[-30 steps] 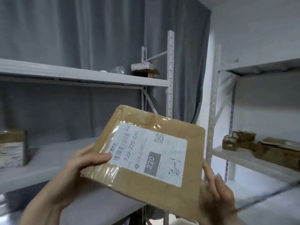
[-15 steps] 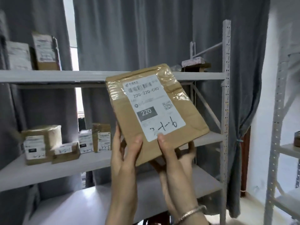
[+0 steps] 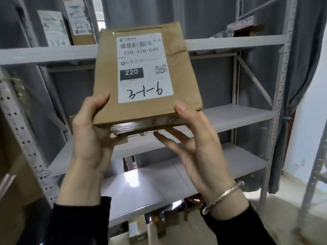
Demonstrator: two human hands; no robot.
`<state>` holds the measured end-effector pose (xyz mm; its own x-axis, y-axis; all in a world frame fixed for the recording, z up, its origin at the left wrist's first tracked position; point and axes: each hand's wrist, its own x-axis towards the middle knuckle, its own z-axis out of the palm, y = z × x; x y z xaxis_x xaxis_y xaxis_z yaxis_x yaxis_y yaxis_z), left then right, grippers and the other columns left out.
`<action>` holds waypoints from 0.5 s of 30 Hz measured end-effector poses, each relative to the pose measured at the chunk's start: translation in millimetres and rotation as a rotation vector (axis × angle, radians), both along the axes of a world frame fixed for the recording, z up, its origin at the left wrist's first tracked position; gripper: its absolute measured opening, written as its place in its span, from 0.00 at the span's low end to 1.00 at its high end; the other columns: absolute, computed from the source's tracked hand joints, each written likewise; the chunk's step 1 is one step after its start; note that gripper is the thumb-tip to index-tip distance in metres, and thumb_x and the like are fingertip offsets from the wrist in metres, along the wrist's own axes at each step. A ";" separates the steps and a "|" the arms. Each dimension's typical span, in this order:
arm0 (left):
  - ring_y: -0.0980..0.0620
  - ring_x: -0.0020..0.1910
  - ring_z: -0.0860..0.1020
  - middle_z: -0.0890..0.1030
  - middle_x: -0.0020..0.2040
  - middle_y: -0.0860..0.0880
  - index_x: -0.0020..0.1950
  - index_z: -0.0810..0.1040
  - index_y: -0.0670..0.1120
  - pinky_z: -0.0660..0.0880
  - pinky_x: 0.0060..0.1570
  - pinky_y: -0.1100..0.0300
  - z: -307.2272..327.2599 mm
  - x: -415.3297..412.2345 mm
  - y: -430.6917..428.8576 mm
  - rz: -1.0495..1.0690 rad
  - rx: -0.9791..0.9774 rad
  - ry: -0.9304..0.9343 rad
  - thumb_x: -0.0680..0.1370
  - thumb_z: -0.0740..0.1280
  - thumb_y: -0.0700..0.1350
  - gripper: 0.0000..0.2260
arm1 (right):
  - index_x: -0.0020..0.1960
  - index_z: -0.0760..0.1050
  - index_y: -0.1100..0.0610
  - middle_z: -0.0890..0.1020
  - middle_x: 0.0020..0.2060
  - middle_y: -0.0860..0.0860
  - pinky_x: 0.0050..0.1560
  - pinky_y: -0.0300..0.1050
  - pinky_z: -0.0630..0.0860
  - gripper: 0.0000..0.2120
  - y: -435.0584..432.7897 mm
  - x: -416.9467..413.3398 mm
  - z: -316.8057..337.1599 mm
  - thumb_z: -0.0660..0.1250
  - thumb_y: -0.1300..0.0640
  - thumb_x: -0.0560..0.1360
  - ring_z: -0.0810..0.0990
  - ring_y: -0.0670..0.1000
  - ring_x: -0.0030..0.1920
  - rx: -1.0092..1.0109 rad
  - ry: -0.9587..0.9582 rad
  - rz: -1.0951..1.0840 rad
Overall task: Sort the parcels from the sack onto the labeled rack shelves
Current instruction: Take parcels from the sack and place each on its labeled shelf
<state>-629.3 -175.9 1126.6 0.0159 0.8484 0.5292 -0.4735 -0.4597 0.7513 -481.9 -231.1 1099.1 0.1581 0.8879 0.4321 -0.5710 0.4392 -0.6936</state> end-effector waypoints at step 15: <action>0.50 0.57 0.80 0.82 0.53 0.52 0.65 0.72 0.46 0.77 0.57 0.48 -28.9 10.4 -18.5 0.223 0.039 -0.230 0.72 0.64 0.52 0.23 | 0.67 0.65 0.59 0.78 0.60 0.56 0.56 0.50 0.79 0.33 26.2 -30.5 -2.0 0.72 0.55 0.65 0.78 0.55 0.60 0.033 0.171 0.094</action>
